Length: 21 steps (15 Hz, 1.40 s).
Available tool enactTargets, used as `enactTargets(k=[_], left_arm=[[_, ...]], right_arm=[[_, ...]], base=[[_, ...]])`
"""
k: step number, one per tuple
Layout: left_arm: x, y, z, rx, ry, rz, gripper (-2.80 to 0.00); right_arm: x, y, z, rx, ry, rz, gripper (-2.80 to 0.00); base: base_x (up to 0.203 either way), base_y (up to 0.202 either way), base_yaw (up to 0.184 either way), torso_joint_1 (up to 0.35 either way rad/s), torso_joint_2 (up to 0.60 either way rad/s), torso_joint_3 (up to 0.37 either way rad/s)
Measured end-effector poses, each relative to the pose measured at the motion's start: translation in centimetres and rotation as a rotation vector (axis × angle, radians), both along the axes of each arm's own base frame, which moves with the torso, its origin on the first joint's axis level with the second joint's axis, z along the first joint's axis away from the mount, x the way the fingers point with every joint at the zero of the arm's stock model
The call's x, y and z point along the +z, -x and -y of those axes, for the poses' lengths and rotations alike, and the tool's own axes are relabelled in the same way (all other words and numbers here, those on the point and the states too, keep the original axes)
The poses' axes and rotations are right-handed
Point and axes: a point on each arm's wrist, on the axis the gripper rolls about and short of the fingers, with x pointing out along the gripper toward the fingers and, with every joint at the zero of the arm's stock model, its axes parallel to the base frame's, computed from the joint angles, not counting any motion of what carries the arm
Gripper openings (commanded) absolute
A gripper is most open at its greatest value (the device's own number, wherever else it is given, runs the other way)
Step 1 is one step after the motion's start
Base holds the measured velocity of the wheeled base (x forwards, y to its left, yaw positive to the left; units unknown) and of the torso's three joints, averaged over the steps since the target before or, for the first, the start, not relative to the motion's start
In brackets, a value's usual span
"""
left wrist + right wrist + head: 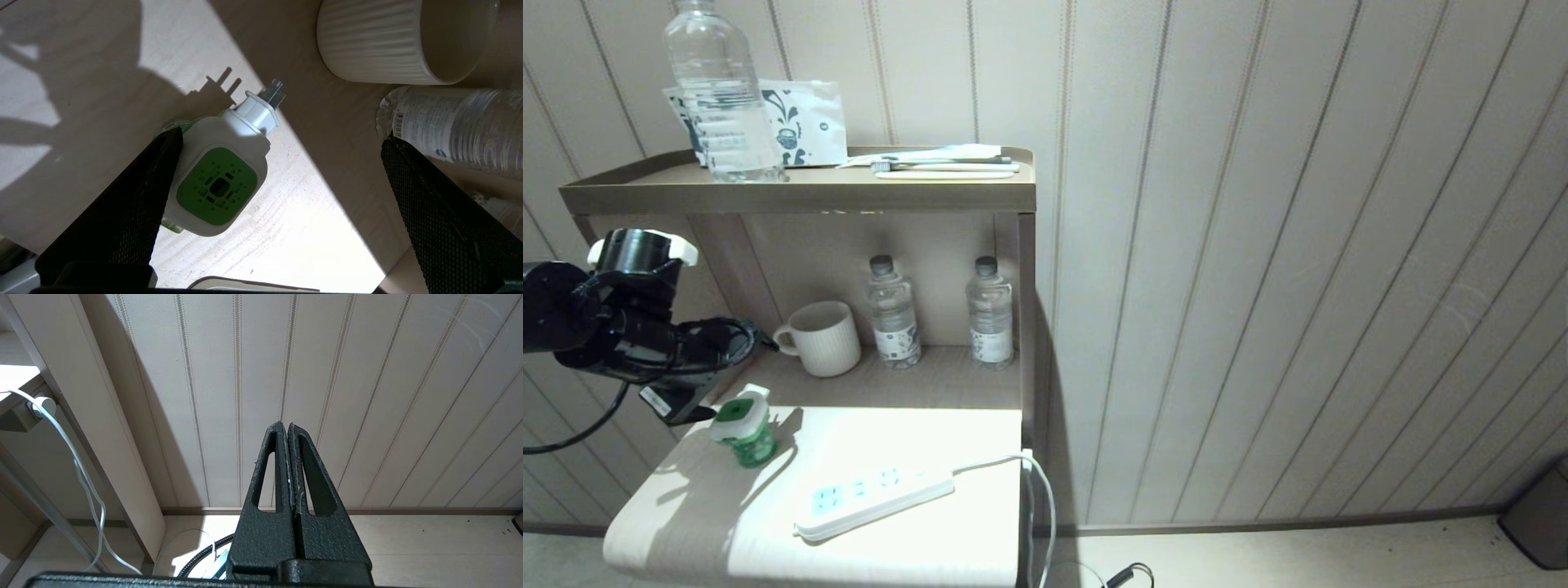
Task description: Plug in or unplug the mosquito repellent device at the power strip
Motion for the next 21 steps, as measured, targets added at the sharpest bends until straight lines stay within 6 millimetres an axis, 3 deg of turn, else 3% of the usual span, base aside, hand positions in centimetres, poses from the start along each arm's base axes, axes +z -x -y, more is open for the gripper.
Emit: enactTargets(k=[7, 12, 16, 21], left_arm=[[0.0, -0.7, -0.1, -0.048, -0.034, 0.076, 0.0], [0.6, 0.1, 0.0, -0.165, -0.161, 0.146, 0.0], [1.5, 2.8, 0.0, -0.277, -0.31, 0.224, 0.0], [-0.2, 7.3, 0.4, -0.431, -0.571, 0.329, 0.0]], right_arm=[[0.0, 0.0, 0.0, 0.0, 0.0, 0.0, -2.8], [0.0, 0.0, 0.0, 0.0, 0.0, 0.0, -2.8], [0.0, 0.0, 0.0, 0.0, 0.0, 0.0, -2.8], [0.0, 0.0, 0.0, 0.0, 0.0, 0.0, -2.8]], base=[[0.0, 0.0, 0.0, 0.0, 0.0, 0.0], [0.0, 0.0, 0.0, 0.0, 0.0, 0.0], [0.0, 0.0, 0.0, 0.0, 0.0, 0.0], [0.0, 0.0, 0.0, 0.0, 0.0, 0.0]])
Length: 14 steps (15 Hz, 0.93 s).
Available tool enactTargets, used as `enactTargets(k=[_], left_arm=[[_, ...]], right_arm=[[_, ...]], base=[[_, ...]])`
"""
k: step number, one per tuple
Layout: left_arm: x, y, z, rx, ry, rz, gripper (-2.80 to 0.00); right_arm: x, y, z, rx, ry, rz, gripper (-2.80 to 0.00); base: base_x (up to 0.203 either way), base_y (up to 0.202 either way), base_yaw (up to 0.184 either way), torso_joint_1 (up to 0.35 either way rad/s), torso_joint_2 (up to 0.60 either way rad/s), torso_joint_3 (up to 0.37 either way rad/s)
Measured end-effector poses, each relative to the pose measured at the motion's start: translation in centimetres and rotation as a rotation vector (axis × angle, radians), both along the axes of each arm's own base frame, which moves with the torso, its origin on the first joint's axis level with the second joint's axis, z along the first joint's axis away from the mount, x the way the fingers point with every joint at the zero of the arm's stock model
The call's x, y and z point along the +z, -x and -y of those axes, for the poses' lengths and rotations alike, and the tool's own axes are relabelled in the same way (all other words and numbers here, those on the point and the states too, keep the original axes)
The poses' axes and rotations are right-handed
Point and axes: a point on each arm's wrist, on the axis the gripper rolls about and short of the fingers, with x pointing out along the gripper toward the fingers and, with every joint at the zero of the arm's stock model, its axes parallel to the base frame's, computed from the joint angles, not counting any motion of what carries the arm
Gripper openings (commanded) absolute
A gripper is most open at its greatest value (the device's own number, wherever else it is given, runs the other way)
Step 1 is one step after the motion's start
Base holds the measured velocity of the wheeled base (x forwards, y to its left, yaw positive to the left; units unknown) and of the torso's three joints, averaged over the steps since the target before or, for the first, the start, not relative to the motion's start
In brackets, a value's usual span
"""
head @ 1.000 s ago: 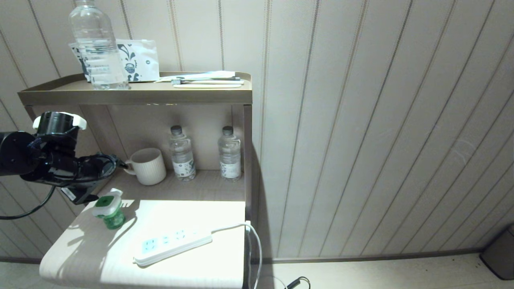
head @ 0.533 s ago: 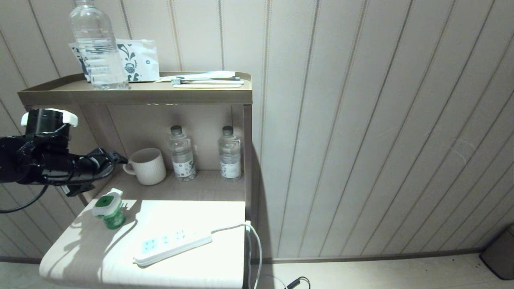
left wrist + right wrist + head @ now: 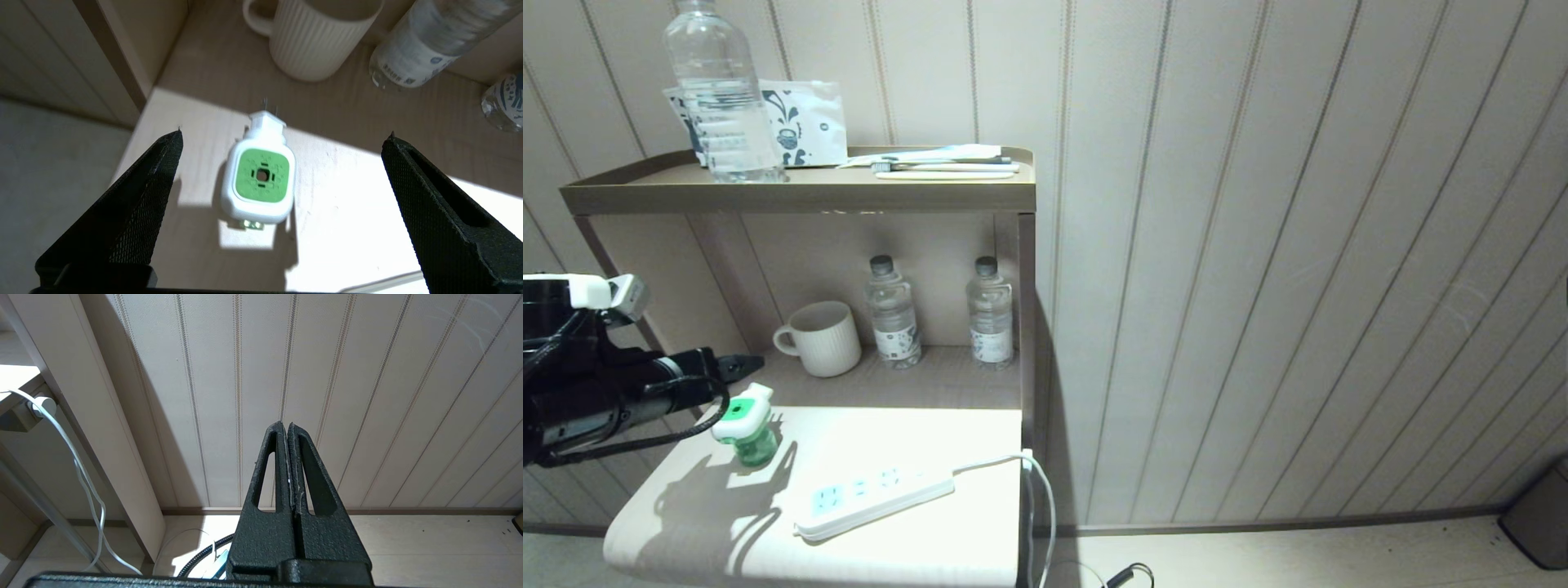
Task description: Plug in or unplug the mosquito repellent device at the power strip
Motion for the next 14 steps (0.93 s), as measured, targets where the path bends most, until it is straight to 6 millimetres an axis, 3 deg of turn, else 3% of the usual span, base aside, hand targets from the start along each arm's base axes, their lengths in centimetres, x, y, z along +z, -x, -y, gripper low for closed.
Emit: enactTargets(k=[8, 14], left_arm=[[-2.6, 2.6, 0.7, -0.058, -0.125, 0.234, 0.0], [-5.7, 1.6, 0.9, -0.061, -0.113, 0.229, 0.0]], right_arm=[[0.0, 0.0, 0.0, 0.0, 0.0, 0.0, -2.8], [0.0, 0.0, 0.0, 0.0, 0.0, 0.0, -2.8]], base=[[0.0, 0.0, 0.0, 0.0, 0.0, 0.0], [0.0, 0.0, 0.0, 0.0, 0.0, 0.0]])
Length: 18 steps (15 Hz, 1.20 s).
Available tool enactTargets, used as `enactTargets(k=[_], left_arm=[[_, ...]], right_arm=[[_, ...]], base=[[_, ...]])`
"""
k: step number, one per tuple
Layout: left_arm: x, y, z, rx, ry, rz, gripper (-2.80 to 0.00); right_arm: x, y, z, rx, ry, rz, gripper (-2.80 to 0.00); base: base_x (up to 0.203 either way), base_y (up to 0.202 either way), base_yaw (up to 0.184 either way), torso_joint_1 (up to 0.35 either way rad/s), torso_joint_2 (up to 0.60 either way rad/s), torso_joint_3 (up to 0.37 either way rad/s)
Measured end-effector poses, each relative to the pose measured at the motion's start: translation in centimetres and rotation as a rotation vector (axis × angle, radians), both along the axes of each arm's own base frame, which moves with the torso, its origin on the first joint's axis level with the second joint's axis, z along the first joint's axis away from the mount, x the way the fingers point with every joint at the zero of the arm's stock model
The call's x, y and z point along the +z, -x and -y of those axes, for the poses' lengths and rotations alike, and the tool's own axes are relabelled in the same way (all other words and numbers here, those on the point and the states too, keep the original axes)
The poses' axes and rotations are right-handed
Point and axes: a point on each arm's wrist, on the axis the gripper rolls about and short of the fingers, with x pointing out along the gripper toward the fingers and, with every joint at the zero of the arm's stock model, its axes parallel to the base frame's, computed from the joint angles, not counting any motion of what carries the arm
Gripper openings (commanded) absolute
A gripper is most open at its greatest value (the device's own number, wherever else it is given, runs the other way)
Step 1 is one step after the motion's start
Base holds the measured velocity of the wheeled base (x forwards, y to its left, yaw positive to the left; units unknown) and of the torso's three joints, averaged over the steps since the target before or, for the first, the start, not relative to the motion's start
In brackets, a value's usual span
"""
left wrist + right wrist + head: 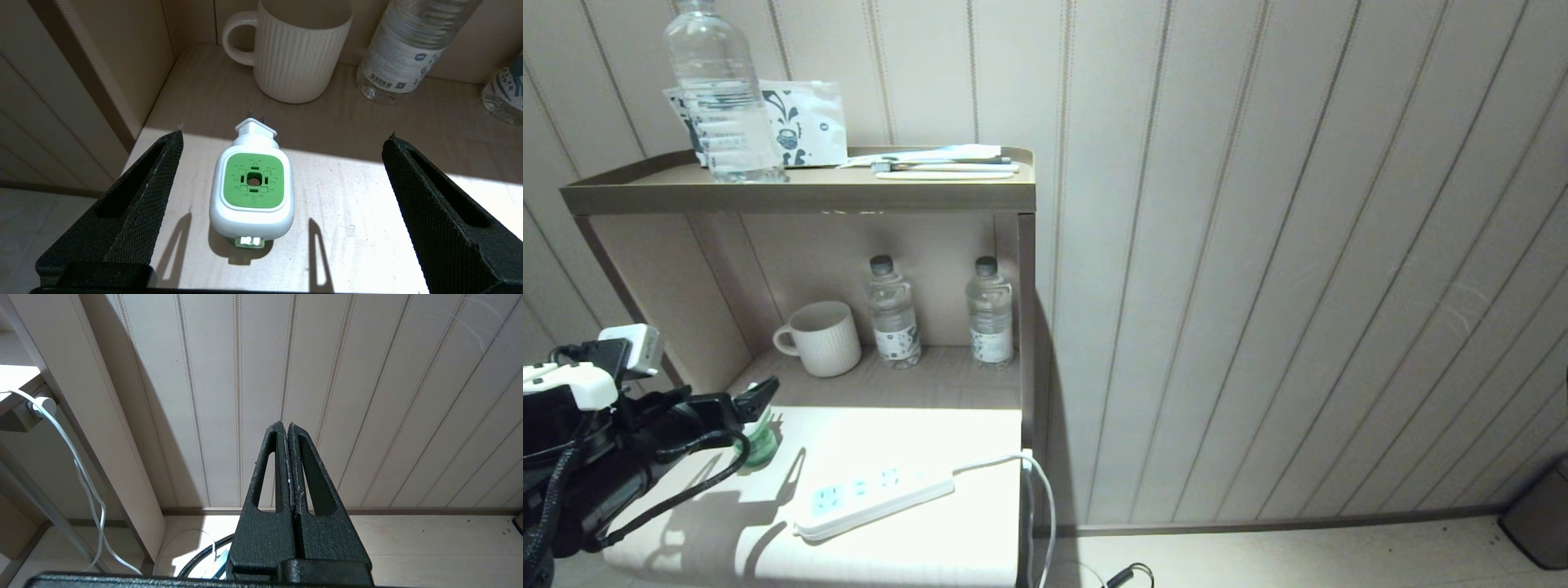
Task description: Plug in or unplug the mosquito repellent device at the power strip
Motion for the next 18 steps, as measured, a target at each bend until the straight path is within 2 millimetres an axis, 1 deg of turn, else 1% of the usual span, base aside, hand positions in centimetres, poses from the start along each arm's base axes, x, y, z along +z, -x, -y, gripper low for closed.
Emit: enactTargets(k=[5, 9, 13, 18], left_arm=[[-1.5, -0.9, -0.3, 0.036, -0.006, 0.002, 0.0], [-2.4, -1.1, -0.4, 0.053, -0.015, -0.025, 0.0], [-3.0, -0.9, -0.3, 0.06, -0.027, 0.008, 0.0], [-4.7, -1.6, -0.4, 0.079, -0.031, -0.036, 0.0]], right_arm=[[0.0, 0.0, 0.0, 0.0, 0.0, 0.0, -2.8], [0.0, 0.0, 0.0, 0.0, 0.0, 0.0, -2.8], [0.0, 0.0, 0.0, 0.0, 0.0, 0.0, -2.8], [0.0, 0.0, 0.0, 0.0, 0.0, 0.0, -2.8]], base=[[0.0, 0.0, 0.0, 0.0, 0.0, 0.0], [0.0, 0.0, 0.0, 0.0, 0.0, 0.0], [0.0, 0.0, 0.0, 0.0, 0.0, 0.0], [0.0, 0.0, 0.0, 0.0, 0.0, 0.0]])
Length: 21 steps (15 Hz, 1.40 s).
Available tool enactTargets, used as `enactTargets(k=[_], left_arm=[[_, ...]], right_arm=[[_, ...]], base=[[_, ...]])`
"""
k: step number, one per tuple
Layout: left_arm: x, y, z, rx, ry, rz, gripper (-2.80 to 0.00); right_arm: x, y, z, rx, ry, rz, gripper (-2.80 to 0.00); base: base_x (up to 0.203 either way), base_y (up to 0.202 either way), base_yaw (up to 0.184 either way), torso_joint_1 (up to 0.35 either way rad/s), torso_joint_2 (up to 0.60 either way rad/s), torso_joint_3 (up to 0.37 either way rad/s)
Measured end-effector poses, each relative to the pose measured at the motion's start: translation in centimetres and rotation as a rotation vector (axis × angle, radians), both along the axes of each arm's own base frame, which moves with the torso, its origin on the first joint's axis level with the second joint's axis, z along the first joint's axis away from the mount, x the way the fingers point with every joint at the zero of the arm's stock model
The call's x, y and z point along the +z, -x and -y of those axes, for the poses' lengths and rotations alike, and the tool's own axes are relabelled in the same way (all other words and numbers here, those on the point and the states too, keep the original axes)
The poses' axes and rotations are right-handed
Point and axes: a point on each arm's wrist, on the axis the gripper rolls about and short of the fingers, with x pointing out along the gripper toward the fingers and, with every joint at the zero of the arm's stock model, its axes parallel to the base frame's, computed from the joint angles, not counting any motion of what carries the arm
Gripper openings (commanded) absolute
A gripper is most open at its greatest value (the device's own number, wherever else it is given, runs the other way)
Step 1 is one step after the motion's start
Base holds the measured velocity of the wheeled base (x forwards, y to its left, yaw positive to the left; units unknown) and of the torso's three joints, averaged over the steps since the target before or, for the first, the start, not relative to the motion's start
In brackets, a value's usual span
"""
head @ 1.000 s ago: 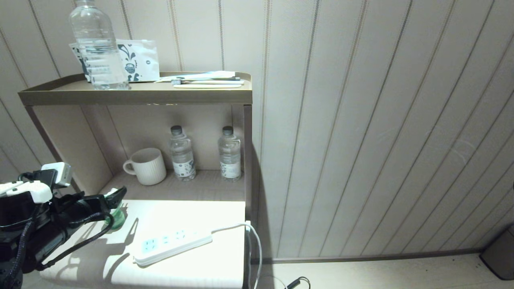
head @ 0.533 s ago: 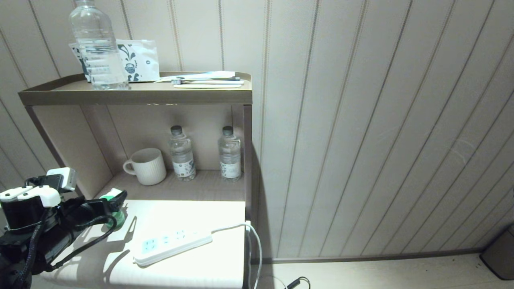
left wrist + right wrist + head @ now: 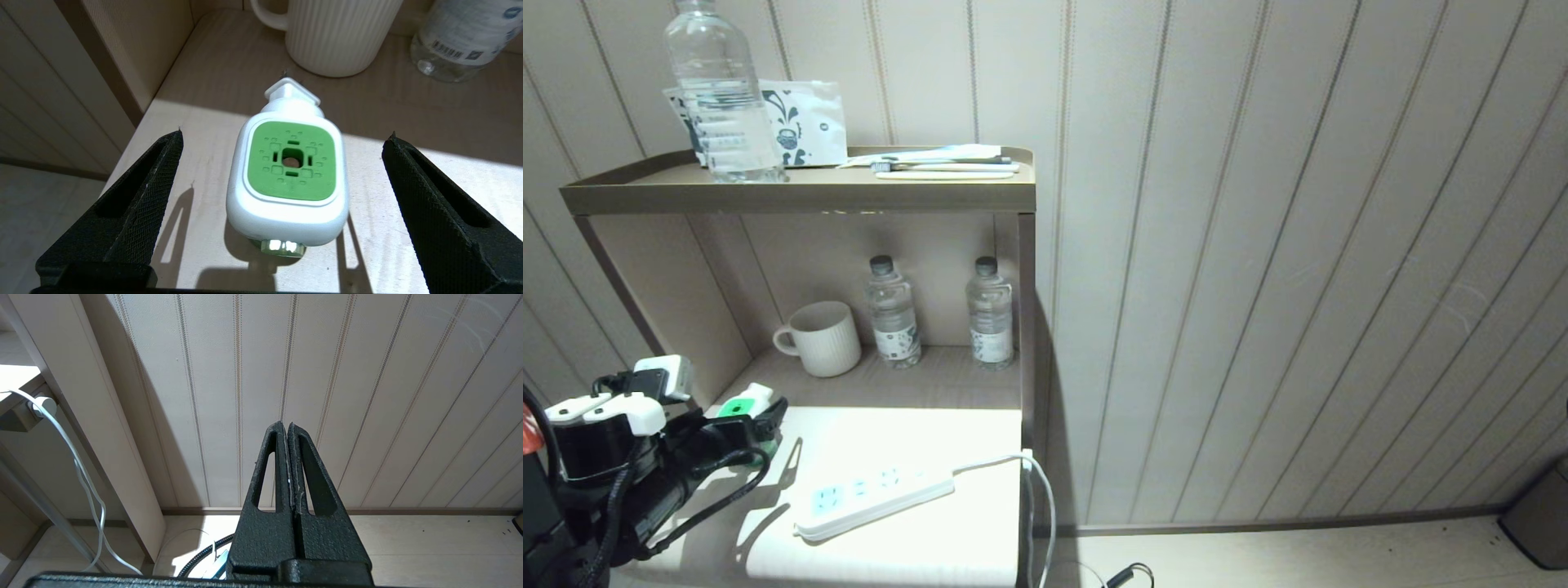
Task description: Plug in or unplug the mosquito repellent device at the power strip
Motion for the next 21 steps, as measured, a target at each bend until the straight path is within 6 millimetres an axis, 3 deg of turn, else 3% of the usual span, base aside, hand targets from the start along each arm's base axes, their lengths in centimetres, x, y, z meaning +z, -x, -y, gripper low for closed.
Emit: enactTargets(k=[6, 11, 21], left_arm=[[-0.9, -1.0, -0.1, 0.01, 0.001, -0.017, 0.0], [-1.7, -3.2, -0.4, 0.075, -0.015, 0.003, 0.0], [-2.0, -3.6, -0.4, 0.075, -0.012, -0.002, 0.0]], right_arm=[[0.0, 0.0, 0.0, 0.0, 0.0, 0.0, -2.8], [0.0, 0.0, 0.0, -0.001, 0.0, 0.0, -2.8], [0.0, 0.0, 0.0, 0.0, 0.0, 0.0, -2.8]], base=[[0.0, 0.0, 0.0, 0.0, 0.0, 0.0], [0.0, 0.0, 0.0, 0.0, 0.0, 0.0], [0.0, 0.0, 0.0, 0.0, 0.0, 0.0]])
